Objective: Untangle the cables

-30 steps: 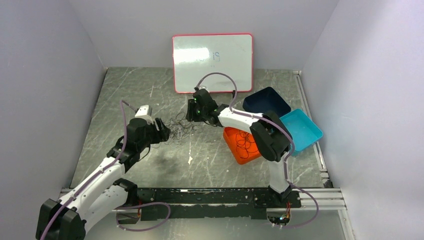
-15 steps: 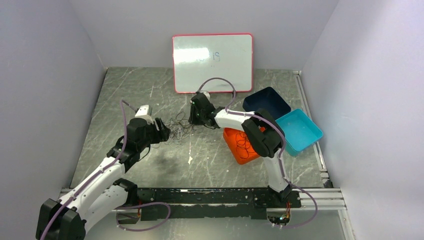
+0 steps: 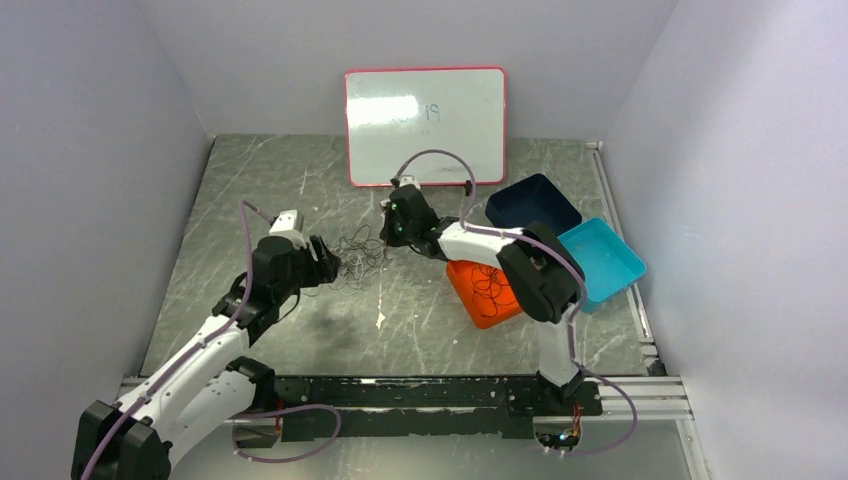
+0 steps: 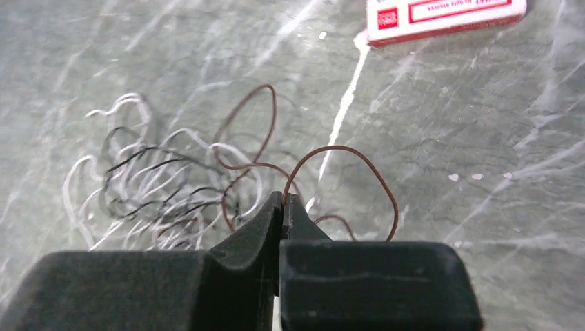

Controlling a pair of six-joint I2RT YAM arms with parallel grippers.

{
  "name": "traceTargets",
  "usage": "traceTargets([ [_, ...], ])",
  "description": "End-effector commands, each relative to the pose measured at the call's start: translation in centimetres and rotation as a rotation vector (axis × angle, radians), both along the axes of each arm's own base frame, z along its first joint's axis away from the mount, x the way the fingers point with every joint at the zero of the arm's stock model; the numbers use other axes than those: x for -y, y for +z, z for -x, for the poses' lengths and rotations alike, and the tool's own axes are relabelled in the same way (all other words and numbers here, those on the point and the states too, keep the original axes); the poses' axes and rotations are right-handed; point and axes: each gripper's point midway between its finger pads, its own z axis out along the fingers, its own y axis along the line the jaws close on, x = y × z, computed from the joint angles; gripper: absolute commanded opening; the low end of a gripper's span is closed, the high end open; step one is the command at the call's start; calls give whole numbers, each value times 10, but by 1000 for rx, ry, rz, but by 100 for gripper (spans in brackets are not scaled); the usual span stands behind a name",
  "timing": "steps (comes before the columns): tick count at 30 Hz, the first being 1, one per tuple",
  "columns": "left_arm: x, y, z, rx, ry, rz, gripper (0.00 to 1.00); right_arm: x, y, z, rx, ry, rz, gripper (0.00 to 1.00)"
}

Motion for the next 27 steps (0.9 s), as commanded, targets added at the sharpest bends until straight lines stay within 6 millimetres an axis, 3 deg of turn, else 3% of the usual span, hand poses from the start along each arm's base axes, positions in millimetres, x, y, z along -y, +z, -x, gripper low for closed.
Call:
traceTargets([
  [1, 5, 30, -4, 78, -33, 13, 68, -7, 85, -2, 223, 108, -63, 0],
  [8, 12, 62, -5, 176, -88, 37, 74, 4, 153, 19, 322, 214, -57, 0],
  [16, 19, 118, -6, 374, -167, 27, 82, 9, 227, 35, 393, 267, -114, 0],
  [22, 38, 146, -3, 511, -304, 28, 84, -9, 269, 55, 373, 369, -220, 0],
  [27, 50, 151, -7, 526, -363, 32, 84, -26, 291, 70, 357, 431, -274, 0],
])
